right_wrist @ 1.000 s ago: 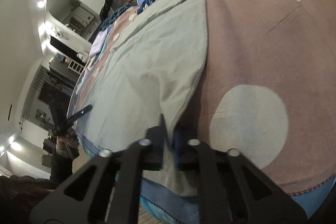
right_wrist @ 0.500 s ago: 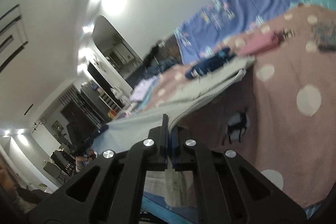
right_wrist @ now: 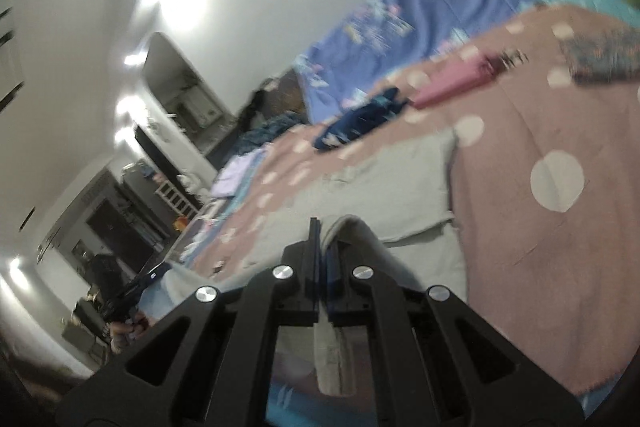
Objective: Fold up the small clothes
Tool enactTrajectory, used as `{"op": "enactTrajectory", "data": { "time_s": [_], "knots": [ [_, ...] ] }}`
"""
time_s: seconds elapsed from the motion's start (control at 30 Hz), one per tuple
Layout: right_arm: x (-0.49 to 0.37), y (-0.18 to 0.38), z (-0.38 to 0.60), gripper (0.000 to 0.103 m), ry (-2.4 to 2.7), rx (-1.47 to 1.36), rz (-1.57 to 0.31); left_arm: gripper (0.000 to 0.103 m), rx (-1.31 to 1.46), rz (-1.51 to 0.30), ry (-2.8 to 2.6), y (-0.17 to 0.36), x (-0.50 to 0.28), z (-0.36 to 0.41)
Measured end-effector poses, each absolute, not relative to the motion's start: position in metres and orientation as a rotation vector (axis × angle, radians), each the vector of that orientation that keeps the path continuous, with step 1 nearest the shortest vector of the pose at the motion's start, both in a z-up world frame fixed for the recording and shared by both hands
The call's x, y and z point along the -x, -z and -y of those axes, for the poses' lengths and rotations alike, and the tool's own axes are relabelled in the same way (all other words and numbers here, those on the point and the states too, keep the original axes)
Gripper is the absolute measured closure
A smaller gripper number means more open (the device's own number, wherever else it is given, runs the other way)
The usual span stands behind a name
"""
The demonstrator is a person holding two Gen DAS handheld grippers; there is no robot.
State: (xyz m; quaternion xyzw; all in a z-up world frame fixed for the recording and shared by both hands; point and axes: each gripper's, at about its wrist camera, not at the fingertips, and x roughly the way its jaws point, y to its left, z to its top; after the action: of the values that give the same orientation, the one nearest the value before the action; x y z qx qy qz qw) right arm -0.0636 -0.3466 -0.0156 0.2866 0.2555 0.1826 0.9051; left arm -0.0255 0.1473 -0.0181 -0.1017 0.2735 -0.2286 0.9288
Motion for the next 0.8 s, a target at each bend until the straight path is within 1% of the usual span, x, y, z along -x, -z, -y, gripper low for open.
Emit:
{"op": "enactTrajectory", "data": {
  "time_s": [0.1,0.3,0.37,0.43,0.47,0.5,0.53,0.6,0.63,0.67,0.7,0.73,0.8],
  "knots": [
    [0.012,0.031,0.357,0.101,-0.334,-0.672,-0.567,0.101,0.239,-0.597,0.457,0.027,-0.020,-0.151],
    [-0.078,0.040,0.365,0.100,-0.283,-0.680,-0.585,0.101,0.234,-0.628,0.413,0.037,-0.127,-0.144],
    [-0.110,0.058,0.365,0.100,-0.231,-0.654,-0.643,0.099,0.195,-0.675,0.349,0.061,-0.166,-0.136],
    [-0.139,0.088,0.363,0.095,-0.139,-0.595,-0.739,0.098,0.178,-0.764,0.300,0.094,-0.193,-0.131],
    [-0.149,0.102,0.364,0.096,-0.107,-0.576,-0.778,0.096,0.168,-0.835,0.260,0.118,-0.208,-0.129],
    [-0.157,0.121,0.367,0.099,-0.110,-0.598,-0.817,0.095,0.183,-0.878,0.250,0.138,-0.218,-0.130],
    [-0.157,0.129,0.372,0.100,-0.126,-0.640,-0.810,0.095,0.227,-0.859,0.267,0.138,-0.217,-0.135],
    [-0.153,0.132,0.380,0.098,-0.166,-0.695,-0.790,0.089,0.331,-0.825,0.308,0.127,-0.213,-0.153],
    [-0.151,0.130,0.384,0.095,-0.190,-0.710,-0.783,0.087,0.329,-0.819,0.311,0.126,-0.209,-0.156],
    [-0.148,0.128,0.386,0.093,-0.205,-0.717,-0.778,0.078,0.311,-0.818,0.297,0.123,-0.206,-0.157],
    [-0.144,0.126,0.387,0.088,-0.210,-0.720,-0.776,0.070,0.286,-0.820,0.273,0.121,-0.201,-0.158],
    [-0.139,0.123,0.386,0.082,-0.222,-0.708,-0.772,0.069,0.273,-0.822,0.270,0.118,-0.193,-0.159],
    [-0.131,0.114,0.383,0.080,-0.231,-0.657,-0.770,0.069,0.284,-0.817,0.320,0.115,-0.177,-0.161]
  ]
}}
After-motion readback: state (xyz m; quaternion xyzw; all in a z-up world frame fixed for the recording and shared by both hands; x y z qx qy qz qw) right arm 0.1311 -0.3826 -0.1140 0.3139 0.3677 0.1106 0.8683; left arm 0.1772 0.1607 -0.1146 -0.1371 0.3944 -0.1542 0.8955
